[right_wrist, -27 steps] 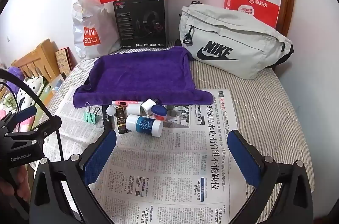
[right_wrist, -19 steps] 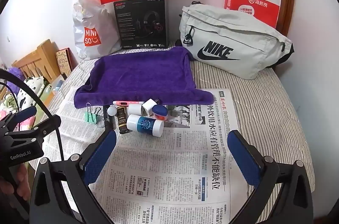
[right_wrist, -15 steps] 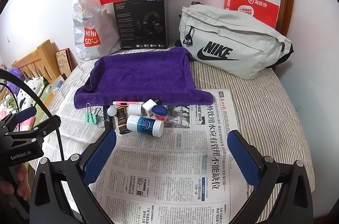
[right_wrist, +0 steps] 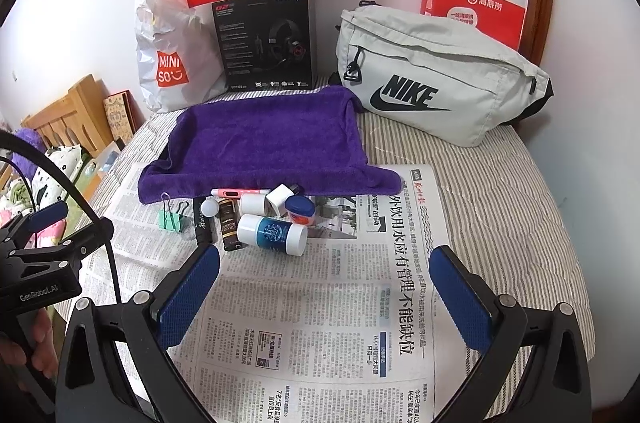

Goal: Organize rigid objects

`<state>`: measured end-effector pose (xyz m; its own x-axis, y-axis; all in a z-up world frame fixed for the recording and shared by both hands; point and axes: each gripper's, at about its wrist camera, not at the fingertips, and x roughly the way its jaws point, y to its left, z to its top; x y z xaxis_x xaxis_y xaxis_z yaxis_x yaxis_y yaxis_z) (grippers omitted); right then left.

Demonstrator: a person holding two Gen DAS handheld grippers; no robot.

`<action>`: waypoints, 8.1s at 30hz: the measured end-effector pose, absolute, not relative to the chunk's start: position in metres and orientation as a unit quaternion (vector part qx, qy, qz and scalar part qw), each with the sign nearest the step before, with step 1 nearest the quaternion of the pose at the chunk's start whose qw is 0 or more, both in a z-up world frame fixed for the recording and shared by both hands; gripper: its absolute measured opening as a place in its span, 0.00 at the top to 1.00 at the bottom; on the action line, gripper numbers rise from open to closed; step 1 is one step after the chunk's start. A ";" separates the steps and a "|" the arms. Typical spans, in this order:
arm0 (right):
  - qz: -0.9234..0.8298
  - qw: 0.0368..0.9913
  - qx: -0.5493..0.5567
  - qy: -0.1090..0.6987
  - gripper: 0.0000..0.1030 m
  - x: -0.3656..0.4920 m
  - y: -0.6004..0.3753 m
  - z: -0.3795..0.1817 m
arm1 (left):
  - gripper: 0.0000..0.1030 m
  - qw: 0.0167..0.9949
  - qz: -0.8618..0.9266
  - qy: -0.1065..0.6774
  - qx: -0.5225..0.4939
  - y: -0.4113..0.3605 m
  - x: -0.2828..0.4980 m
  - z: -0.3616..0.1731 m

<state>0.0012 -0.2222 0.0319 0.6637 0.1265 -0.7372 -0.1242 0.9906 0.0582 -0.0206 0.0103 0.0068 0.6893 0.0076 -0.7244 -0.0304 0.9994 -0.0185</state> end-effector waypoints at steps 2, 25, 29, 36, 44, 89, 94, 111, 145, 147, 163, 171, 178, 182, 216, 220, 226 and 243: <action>0.070 0.912 0.003 0.404 0.00 0.001 -0.222 0.031 | 0.00 0.919 0.010 0.395 -0.013 0.010 -0.020 0.007; 0.075 0.917 -0.004 0.393 0.00 0.007 -0.220 0.027 | 0.00 0.917 0.010 0.400 -0.004 0.007 -0.015 0.006; 0.076 0.918 0.001 0.390 0.00 0.012 -0.222 0.023 | 0.00 0.917 0.013 0.399 -0.001 0.011 -0.008 -0.001; 0.074 0.910 0.006 0.408 0.00 0.024 -0.229 0.004 | 0.00 0.908 0.027 0.417 -0.002 0.023 0.009 -0.031; 0.076 0.897 0.010 0.436 0.00 0.032 -0.232 -0.019 | 0.00 0.889 0.056 0.453 0.019 0.037 0.042 -0.076; 0.091 0.855 0.033 0.509 0.00 0.087 -0.212 -0.078 | 0.62 0.888 -0.015 0.459 -0.015 0.041 0.081 -0.109; 0.094 0.855 0.046 0.508 0.00 0.099 -0.186 -0.073 | 0.62 0.888 -0.020 0.460 -0.017 0.045 0.079 -0.109; 0.052 0.850 0.039 0.522 0.00 0.118 -0.152 -0.097 | 0.62 0.888 -0.030 0.458 -0.024 0.052 0.067 -0.107; 0.087 0.873 0.023 0.479 0.26 0.082 -0.195 -0.067 | 0.62 0.889 -0.019 0.452 -0.069 0.076 0.045 -0.089; 0.093 0.872 0.024 0.479 0.26 0.077 -0.194 -0.067 | 0.62 0.892 -0.017 0.447 -0.068 0.077 0.040 -0.082; 0.119 0.876 0.026 0.467 0.26 0.062 -0.190 -0.038 | 0.62 0.907 -0.020 0.417 -0.062 0.081 0.031 -0.024; 0.121 0.879 0.016 0.460 0.26 0.078 -0.192 -0.011 | 0.62 0.910 -0.022 0.410 -0.061 0.082 0.051 -0.002; 0.135 0.883 0.023 0.449 0.26 0.106 -0.189 0.012 | 0.62 0.915 -0.028 0.400 -0.053 0.078 0.078 0.020; 0.139 0.886 0.018 0.442 0.26 0.128 -0.188 0.019 | 0.62 0.917 -0.028 0.394 -0.050 0.074 0.098 0.025; 0.141 0.849 -0.020 0.508 0.26 0.296 -0.162 -0.084 | 0.62 0.871 -0.024 0.488 -0.047 0.067 0.253 -0.087; 0.134 0.851 -0.041 0.506 0.26 0.299 -0.157 -0.087 | 0.62 0.869 -0.018 0.494 -0.038 0.069 0.258 -0.093; 0.130 0.852 -0.053 0.504 0.26 0.301 -0.154 -0.090 | 0.62 0.863 -0.018 0.503 -0.036 0.074 0.263 -0.101; 0.147 0.843 -0.077 0.511 0.25 0.294 -0.153 -0.092 | 0.38 0.861 -0.031 0.507 -0.005 0.061 0.260 -0.102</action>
